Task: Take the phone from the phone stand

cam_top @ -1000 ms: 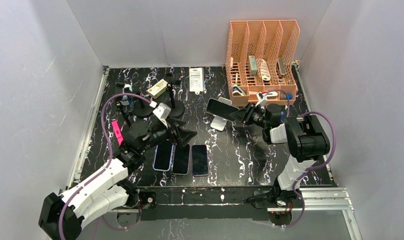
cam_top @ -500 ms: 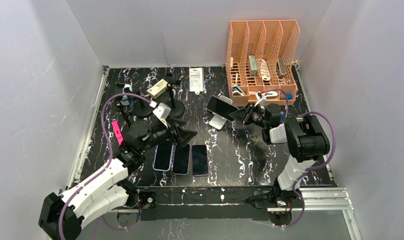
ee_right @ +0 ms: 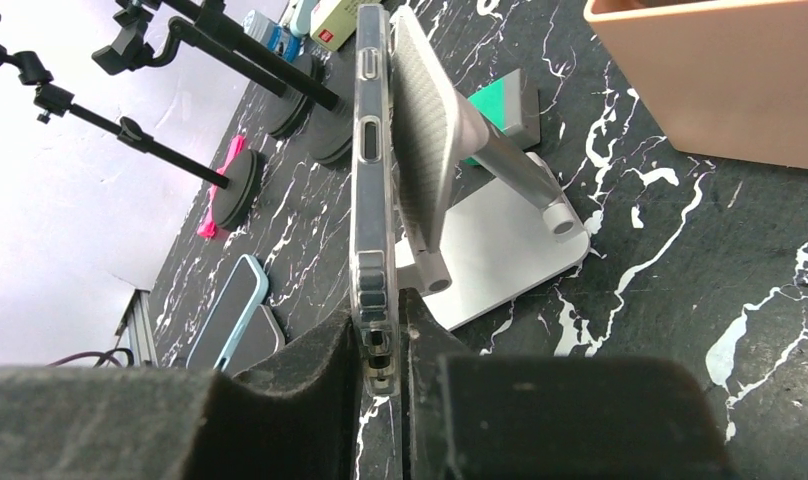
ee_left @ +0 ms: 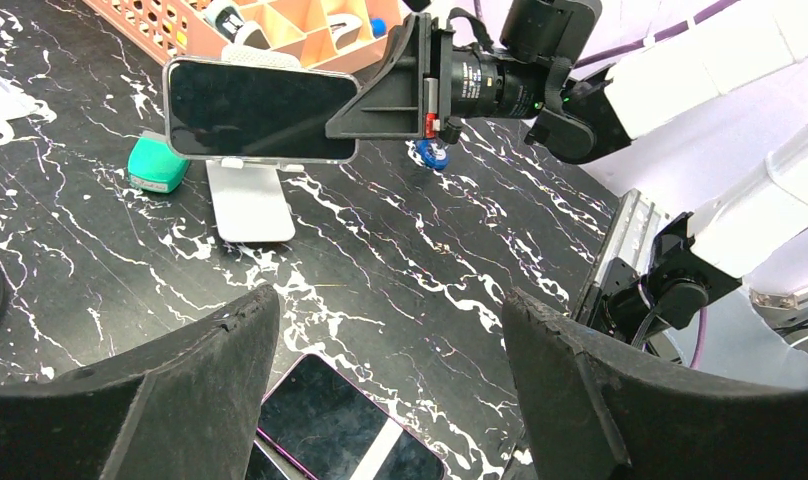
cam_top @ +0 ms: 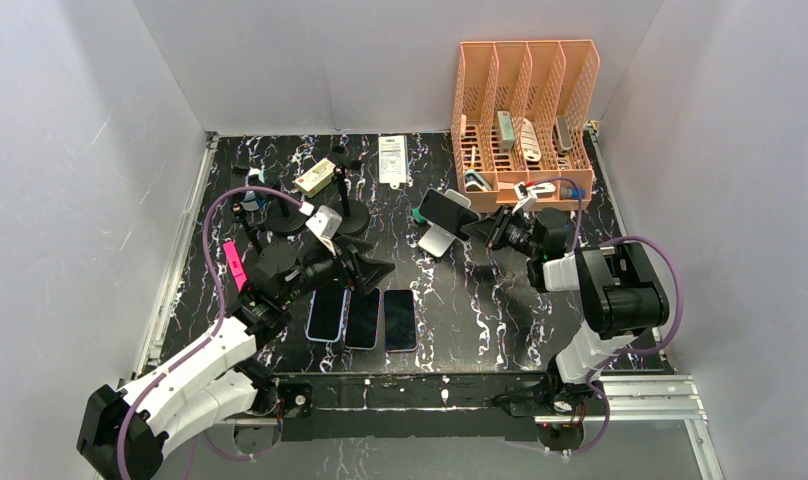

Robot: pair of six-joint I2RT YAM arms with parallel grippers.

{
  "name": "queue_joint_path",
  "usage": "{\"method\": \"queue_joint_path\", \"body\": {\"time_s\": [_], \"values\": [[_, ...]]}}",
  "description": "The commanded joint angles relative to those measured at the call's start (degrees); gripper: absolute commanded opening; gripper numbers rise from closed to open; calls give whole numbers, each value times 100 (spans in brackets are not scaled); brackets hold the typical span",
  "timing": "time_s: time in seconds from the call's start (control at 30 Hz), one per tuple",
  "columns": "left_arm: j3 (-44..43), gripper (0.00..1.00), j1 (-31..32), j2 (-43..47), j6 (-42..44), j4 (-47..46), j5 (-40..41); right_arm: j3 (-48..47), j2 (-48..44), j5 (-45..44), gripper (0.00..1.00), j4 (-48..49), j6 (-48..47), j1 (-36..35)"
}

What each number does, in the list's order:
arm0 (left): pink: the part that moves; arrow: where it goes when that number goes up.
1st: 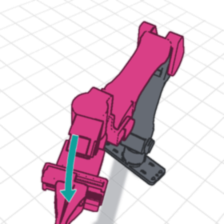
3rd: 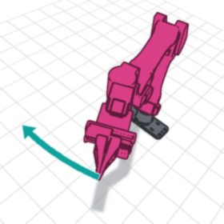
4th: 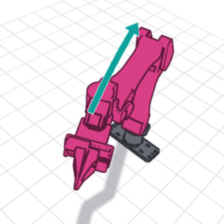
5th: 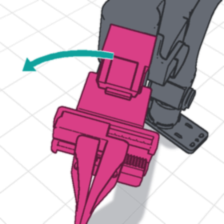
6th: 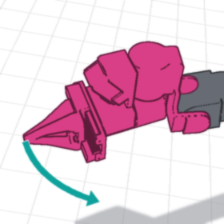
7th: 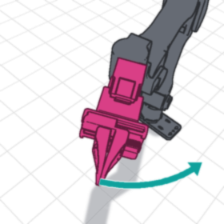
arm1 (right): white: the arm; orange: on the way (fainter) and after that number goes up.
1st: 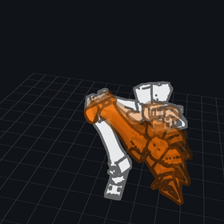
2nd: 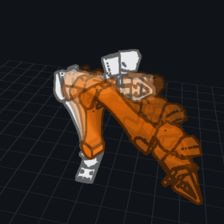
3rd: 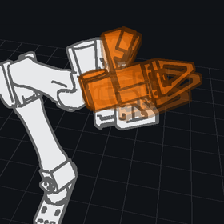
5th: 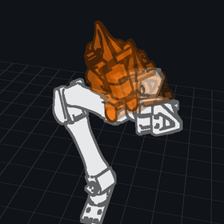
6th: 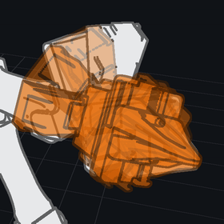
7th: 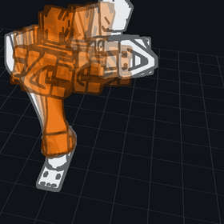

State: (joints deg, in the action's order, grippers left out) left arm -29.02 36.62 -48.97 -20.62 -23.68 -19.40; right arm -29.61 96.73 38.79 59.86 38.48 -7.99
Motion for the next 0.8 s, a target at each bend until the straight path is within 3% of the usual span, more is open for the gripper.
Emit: {"method": "queue_joint_path", "body": {"time_s": [0.0, 0.4, 0.77], "values": [[-60, 78, 38, 16, -12, -148, -98, 60, -405, -91, 1, -23, -139, 34], [-43, 78, 47, 69, -16, -155, -42, 85, -1279, -109, 1, -578, -183, 37], [-20, 80, 51, 314, -481, -113, 983, 360, -2621, -34, 1, -890, 338, -13]]}}
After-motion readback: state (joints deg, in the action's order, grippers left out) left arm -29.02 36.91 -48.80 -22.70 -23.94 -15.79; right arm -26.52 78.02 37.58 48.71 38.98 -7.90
